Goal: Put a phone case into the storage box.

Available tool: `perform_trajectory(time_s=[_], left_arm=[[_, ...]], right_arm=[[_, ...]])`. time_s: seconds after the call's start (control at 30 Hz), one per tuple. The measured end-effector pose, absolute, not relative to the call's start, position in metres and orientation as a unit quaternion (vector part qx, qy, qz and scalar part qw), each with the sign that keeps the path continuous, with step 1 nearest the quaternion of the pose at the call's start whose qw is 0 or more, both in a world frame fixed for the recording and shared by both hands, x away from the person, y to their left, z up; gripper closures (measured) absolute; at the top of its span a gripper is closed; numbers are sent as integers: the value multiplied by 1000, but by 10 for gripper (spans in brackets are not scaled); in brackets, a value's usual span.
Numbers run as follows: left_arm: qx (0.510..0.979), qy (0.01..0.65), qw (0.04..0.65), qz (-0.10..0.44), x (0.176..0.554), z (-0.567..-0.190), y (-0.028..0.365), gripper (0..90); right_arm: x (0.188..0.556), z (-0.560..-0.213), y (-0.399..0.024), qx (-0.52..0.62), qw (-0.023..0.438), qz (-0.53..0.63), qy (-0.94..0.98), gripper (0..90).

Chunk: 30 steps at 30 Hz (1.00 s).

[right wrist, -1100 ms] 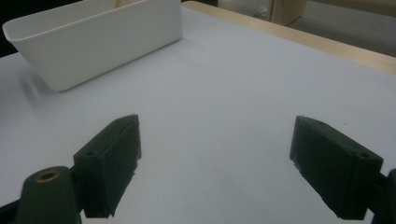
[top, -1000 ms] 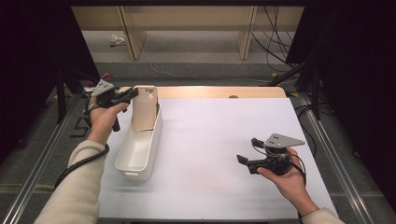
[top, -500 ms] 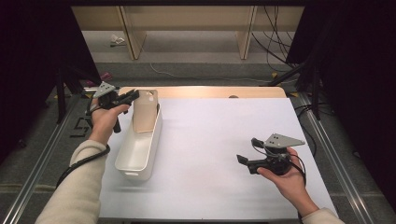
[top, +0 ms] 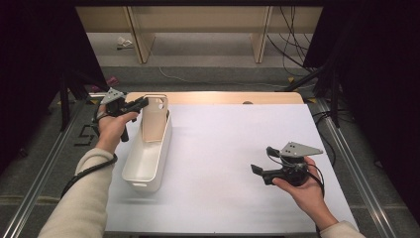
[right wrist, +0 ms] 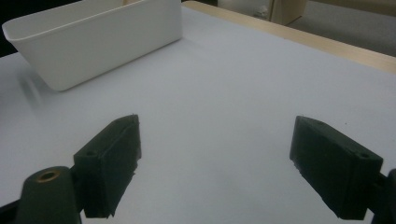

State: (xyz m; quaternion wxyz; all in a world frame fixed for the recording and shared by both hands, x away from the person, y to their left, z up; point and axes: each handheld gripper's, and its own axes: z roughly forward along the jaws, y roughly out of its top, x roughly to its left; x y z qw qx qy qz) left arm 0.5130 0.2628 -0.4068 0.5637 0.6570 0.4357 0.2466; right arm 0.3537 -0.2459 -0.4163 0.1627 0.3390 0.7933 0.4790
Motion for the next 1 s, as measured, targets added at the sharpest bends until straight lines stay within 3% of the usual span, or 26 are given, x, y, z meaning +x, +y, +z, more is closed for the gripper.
perform_trajectory(time_s=[1.0], left_arm=[[661,447,554,238,522,-418,263,808]], right_arm=[[354,-416,-246,338,163,477,795,174]])
